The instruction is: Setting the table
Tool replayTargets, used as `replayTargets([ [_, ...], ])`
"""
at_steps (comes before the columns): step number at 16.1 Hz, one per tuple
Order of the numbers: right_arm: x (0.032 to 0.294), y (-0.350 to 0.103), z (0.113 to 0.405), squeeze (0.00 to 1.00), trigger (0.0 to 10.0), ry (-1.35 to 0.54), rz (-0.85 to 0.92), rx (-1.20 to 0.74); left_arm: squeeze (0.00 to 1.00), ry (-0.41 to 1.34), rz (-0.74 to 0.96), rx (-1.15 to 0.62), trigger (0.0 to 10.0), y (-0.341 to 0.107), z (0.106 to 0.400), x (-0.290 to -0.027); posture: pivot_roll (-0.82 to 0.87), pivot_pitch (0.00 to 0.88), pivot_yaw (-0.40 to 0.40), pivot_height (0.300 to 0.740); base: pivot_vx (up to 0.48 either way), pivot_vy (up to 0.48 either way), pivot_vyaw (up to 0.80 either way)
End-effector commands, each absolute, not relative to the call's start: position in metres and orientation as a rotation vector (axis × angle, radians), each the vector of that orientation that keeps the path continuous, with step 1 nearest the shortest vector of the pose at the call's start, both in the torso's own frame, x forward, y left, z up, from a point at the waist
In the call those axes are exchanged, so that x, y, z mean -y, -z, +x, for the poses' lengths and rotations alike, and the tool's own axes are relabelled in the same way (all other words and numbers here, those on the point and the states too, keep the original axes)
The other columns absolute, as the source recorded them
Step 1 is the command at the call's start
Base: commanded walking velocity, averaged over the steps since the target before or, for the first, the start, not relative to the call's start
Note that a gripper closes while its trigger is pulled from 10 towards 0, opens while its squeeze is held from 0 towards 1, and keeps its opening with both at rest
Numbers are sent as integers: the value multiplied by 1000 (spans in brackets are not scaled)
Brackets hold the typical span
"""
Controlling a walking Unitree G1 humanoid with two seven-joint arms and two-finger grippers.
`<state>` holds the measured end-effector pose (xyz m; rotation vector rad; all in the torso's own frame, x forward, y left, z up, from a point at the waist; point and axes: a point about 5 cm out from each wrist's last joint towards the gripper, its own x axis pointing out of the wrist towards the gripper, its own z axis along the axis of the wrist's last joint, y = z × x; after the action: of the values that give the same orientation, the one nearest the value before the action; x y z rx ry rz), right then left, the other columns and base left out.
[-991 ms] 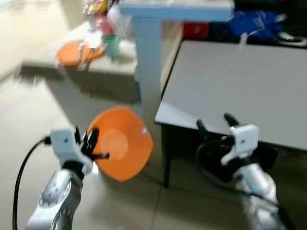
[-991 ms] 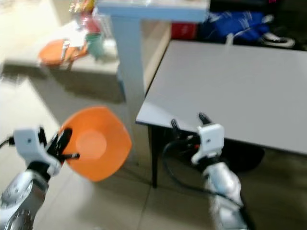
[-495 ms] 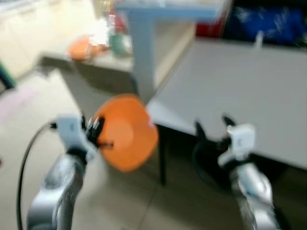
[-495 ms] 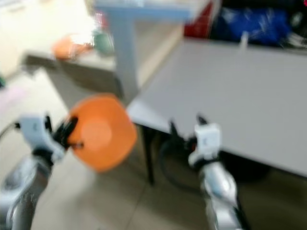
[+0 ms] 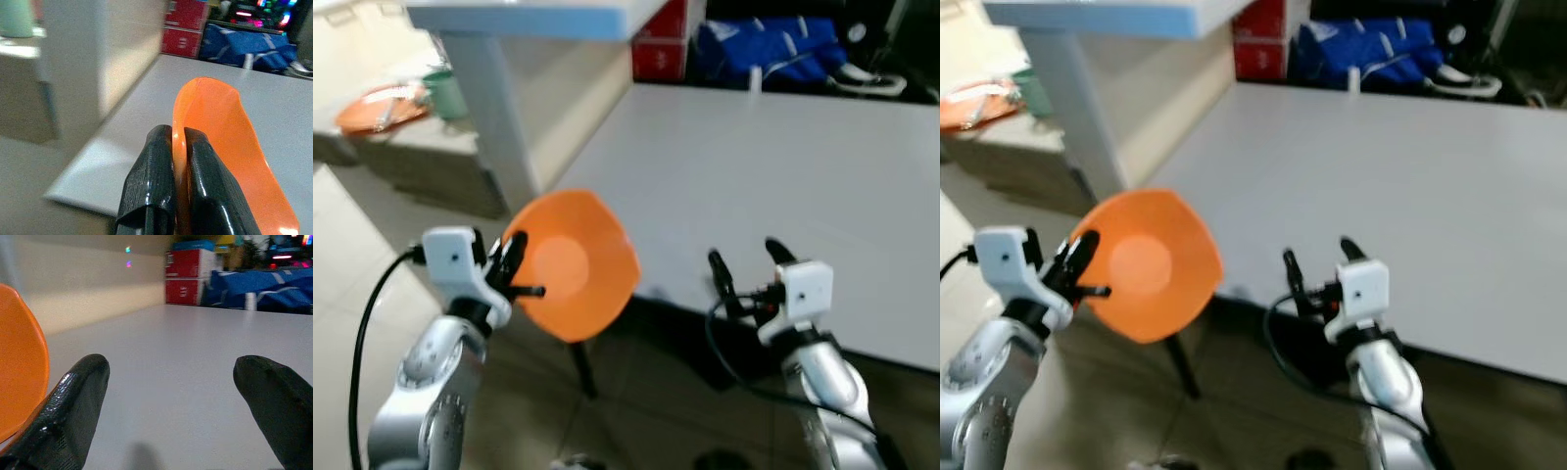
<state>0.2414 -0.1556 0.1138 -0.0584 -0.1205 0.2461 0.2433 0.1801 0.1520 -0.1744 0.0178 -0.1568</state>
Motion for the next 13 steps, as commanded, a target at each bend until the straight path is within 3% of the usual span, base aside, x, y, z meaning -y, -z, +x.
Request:
replayTargets([
  [1,159,-118,244,0,10000,-227,-65,138,0,196,-170,18,0,-160,247,-174,-183,0,126,653,296,-375,-450],
  [7,159,-118,245,0,10000,-220,-89,144,0,228,-171,28,0,-161,253,-170,-192,0,128,607,297,-374,-451],
  [9,158,-118,244,0,10000,-230,-120,161,0,215,-203,44,0,-163,264,-173,-198,0,125,599,302,-369,0],
  [13,158,-118,243,0,10000,-239,-126,164,0,205,-220,67,0,-177,290,-181,-204,0,123,599,98,-68,0],
])
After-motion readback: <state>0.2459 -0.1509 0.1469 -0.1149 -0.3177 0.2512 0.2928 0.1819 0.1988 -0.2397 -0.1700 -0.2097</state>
